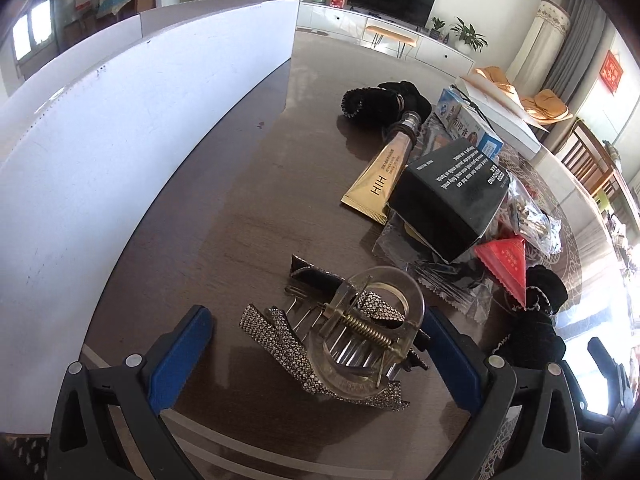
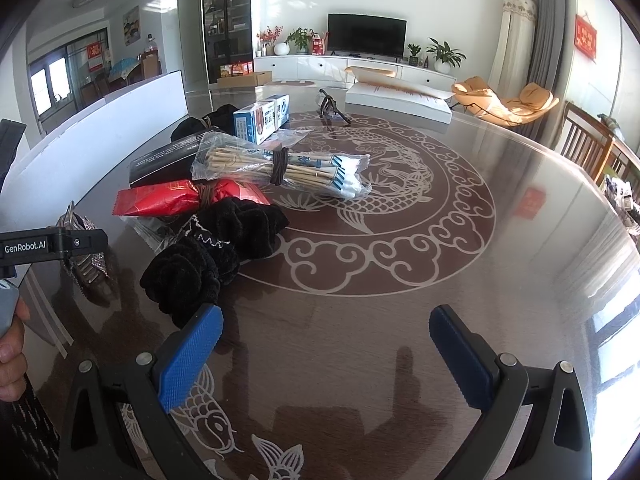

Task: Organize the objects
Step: 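Move the left gripper toward the clear acrylic rhinestone-strapped item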

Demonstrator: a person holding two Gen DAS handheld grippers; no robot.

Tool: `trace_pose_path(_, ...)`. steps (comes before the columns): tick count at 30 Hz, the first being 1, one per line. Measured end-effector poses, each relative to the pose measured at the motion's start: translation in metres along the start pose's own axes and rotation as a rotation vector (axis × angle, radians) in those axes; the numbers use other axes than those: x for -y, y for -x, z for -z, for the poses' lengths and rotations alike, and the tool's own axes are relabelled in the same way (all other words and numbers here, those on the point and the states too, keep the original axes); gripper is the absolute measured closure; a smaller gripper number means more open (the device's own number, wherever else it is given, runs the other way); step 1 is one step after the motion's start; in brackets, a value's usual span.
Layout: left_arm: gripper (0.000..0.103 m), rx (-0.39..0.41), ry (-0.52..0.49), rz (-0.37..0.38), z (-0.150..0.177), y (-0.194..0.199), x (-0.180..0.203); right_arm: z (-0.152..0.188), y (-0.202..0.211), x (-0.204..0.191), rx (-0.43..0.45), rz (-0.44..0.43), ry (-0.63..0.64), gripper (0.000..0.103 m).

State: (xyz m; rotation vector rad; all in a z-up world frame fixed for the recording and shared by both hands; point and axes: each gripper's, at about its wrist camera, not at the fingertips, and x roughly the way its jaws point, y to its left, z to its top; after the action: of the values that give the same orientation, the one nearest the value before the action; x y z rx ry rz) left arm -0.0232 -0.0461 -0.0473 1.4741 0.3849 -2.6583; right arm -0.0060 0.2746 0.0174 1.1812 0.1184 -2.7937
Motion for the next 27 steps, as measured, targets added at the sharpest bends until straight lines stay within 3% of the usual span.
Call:
trace_pose_path(9, 0.000, -0.021, 0.002, 0.039, 0.000, 0.001, 0.000, 0.000, 0.001, 0.003, 0.006, -0.023, -0.017, 0.000)
trace_pose_path(13, 0.000, -0.092, -0.040, -0.032, 0.004, 0.001, 0.001, 0.000, 0.003, 0.006, 0.014, -0.031, -0.031, 0.000)
trace_pose_path(21, 0.000, -0.208, -0.024, -0.054, 0.009, 0.010, -0.024, 0.000, 0.004, 0.008, 0.023, -0.050, -0.043, 0.000)
trace_pose_path(25, 0.000, -0.203, 0.031, 0.023, 0.011, 0.018, -0.024, 0.000, 0.004, 0.008, 0.023, -0.052, -0.043, 0.000)
trace_pose_path(27, 0.000, -0.191, 0.021, 0.015, 0.010, 0.017, -0.017, 0.000, 0.004, 0.008, 0.023, -0.051, -0.044, 0.000)
